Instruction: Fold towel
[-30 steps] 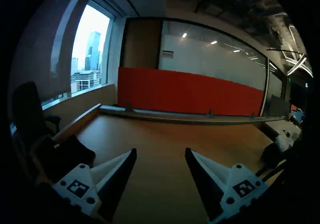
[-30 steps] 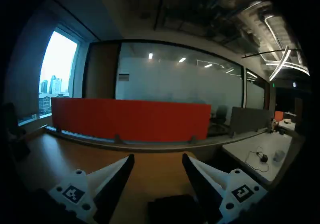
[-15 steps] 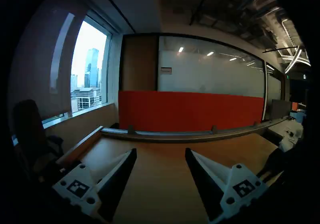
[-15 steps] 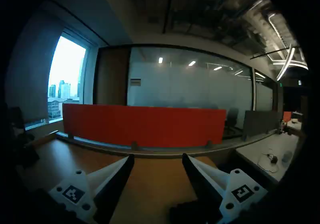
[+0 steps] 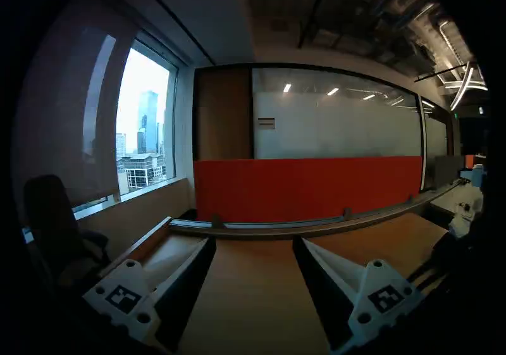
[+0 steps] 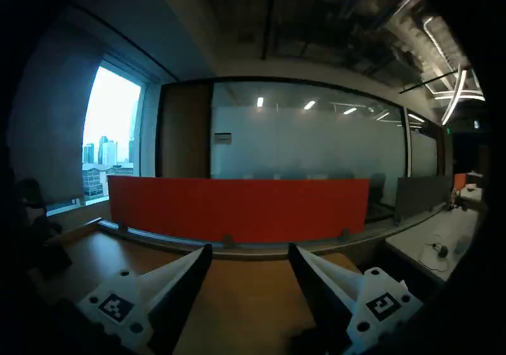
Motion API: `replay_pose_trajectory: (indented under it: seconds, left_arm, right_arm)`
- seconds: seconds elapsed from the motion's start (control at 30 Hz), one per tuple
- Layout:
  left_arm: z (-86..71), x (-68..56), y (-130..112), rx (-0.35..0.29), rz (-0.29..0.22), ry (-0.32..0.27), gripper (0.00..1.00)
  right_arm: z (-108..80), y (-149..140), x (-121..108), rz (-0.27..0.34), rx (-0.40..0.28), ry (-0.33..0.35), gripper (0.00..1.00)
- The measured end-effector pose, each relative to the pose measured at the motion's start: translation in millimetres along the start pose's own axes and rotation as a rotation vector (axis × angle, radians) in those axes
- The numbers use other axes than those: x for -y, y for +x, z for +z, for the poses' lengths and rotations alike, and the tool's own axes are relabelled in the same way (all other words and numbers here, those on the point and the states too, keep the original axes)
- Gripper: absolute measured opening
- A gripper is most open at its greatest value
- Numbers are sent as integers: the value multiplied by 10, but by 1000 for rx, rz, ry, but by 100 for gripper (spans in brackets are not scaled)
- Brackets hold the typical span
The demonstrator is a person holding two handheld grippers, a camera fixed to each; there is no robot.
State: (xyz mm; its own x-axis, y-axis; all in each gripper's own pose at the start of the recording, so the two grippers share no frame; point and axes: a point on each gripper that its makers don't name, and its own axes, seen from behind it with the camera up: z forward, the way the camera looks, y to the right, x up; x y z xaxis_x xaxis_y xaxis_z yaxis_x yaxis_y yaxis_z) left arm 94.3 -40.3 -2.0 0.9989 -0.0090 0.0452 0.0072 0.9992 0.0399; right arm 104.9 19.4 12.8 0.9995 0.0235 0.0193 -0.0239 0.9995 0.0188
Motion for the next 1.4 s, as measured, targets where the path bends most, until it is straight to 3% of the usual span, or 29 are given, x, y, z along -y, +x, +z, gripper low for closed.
replay_pose_trajectory:
  seconds: [0.27,0.47,0.77,1.07,1.4]
  left_arm:
    - [18,42,-18,-12,-9,0,89]
    - [46,105,-164,-8,1,9,89]
    - [51,52,-541,-23,36,-3,89]
    - [65,18,-952,-47,17,-15,89]
    - [122,-10,-1393,-51,-6,-10,89]
  right_arm:
    - [24,58,105,-13,2,13,92]
    - [8,108,162,-6,-1,19,92]
    - [-94,90,239,18,-7,13,92]
    - [-149,-45,352,27,-2,11,92]
    - [-61,-338,412,20,17,3,92]
